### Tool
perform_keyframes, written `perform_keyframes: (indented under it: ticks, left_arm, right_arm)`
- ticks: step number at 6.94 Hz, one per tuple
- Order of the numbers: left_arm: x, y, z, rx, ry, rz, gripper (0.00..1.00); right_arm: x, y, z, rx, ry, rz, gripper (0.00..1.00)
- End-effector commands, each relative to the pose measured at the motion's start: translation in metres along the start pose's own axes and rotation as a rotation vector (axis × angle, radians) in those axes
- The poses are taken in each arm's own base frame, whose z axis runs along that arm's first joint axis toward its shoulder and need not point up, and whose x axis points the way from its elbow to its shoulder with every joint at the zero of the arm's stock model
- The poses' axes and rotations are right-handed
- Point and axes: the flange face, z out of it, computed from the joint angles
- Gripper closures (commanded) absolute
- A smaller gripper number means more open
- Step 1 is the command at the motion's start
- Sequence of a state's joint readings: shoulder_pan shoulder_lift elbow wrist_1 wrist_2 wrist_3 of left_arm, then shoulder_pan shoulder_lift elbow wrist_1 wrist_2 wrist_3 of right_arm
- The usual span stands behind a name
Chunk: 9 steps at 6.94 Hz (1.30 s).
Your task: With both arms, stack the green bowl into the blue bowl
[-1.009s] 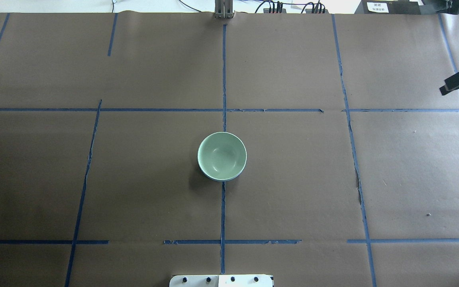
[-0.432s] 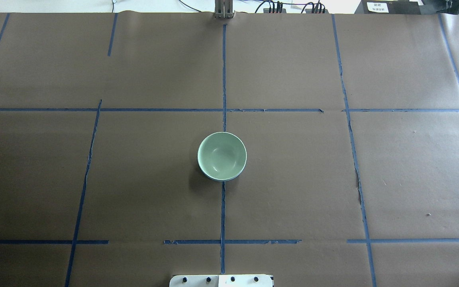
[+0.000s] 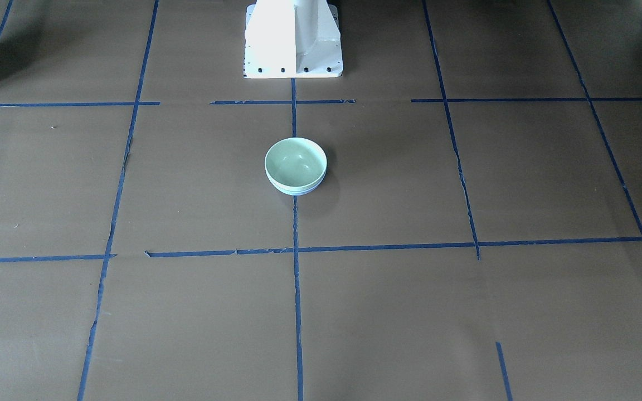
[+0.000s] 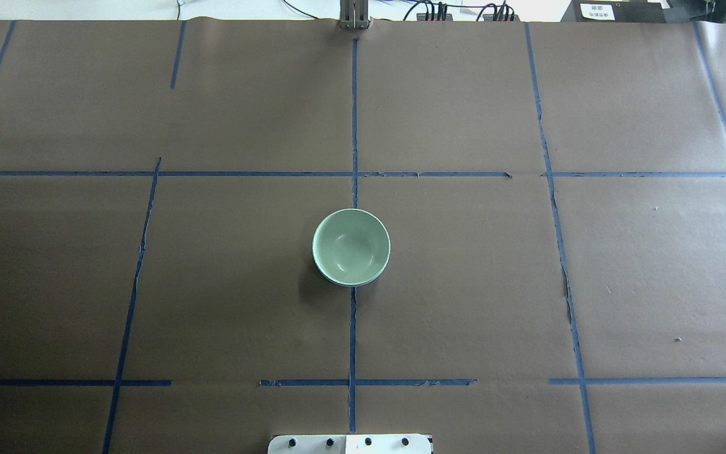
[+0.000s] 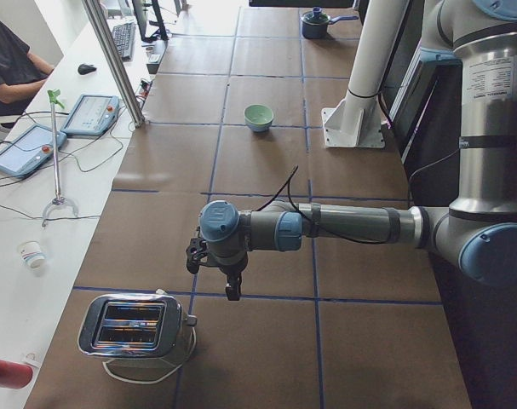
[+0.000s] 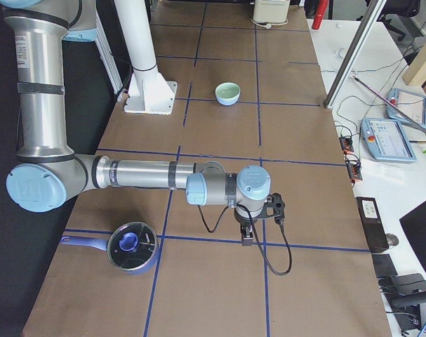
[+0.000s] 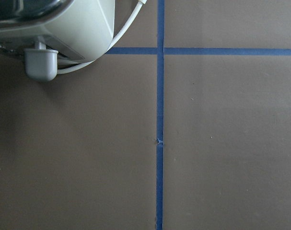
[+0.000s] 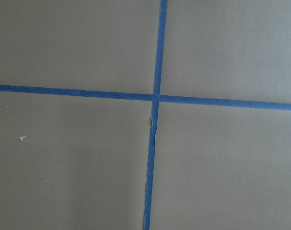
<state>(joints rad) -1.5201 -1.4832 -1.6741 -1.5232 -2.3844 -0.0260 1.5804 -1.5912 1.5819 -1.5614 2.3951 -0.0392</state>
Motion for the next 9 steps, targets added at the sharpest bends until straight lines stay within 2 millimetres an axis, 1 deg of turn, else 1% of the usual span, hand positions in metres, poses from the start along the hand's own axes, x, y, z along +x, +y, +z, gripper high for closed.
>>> perform_keyframes:
  ticks: [1,2,3,6,7,9]
  left_arm:
    - [-0.012,0.001,0.011,-0.021,-0.001,-0.023,0.00]
    - [-0.013,0.002,0.012,-0.024,-0.001,-0.026,0.00]
    - [-0.013,0.002,0.012,-0.024,-0.001,-0.025,0.00]
    - [-0.010,-0.003,0.007,-0.013,-0.005,-0.017,0.00]
    - [-0.016,-0.005,-0.005,0.012,-0.013,-0.030,0.00]
    - [-0.027,-0.003,-0.018,0.039,-0.012,-0.055,0.00]
  right_arm:
    - [0.011,0.006,-0.010,0.000,-0.017,0.052,0.00]
    - [0.004,0.009,-0.019,0.013,-0.013,0.045,0.00]
    - [-0.001,0.012,-0.024,0.021,-0.011,0.036,0.00]
    - [0.003,0.012,-0.021,0.018,0.000,0.031,0.00]
    - [0.003,0.012,-0.021,0.018,0.000,0.031,0.00]
    - [0.002,0.012,-0.021,0.020,-0.002,0.030,0.00]
